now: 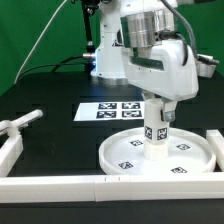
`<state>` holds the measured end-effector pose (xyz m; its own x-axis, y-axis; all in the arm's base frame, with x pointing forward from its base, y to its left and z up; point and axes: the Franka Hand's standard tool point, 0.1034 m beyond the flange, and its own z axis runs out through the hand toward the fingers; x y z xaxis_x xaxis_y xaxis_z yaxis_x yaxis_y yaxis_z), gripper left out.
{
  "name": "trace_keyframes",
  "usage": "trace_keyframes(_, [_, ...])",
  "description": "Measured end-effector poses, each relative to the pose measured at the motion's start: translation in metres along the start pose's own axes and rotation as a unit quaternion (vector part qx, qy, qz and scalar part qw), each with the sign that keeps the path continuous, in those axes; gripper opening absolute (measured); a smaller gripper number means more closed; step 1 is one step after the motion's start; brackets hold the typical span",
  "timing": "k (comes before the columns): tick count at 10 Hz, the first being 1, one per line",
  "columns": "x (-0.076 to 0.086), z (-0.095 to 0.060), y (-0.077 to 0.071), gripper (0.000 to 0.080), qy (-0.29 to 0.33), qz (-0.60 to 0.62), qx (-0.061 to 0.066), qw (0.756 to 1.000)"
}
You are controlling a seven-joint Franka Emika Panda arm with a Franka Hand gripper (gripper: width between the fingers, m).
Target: Assemble round table
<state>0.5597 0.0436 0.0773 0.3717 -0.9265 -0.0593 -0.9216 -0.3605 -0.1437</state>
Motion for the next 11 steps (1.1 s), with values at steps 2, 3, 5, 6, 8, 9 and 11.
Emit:
trace_keyframes(2, [0.0063, -0.0040, 0.0020, 0.0591, -0.003, -0.141, -0.002, 0.990])
trace_keyframes(3, [0.0045, -0.0039, 0.0032, 0.0637, -0.005, -0.221, -0.007, 0.975])
trace_keyframes(5, [0.0049, -0.0029, 0.0034, 0.0646, -0.005, -0.261, -0.006, 0.965])
trace_keyframes(6, [0.0050, -0.0029, 0.0035, 0.0649, -0.005, -0.306, -0.006, 0.952])
trace_keyframes(8, [0.0070, -0.0037, 0.0030, 0.0649, 0.003, -0.474, -0.020, 0.881])
trace_keyframes(9, [0.0070, -0.0019, 0.0043, 0.0649, 0.002, -0.537, -0.026, 0.843])
trace_keyframes(11, [0.0053, 0.0005, 0.0054, 0.0649, 0.000, -0.555, -0.028, 0.831])
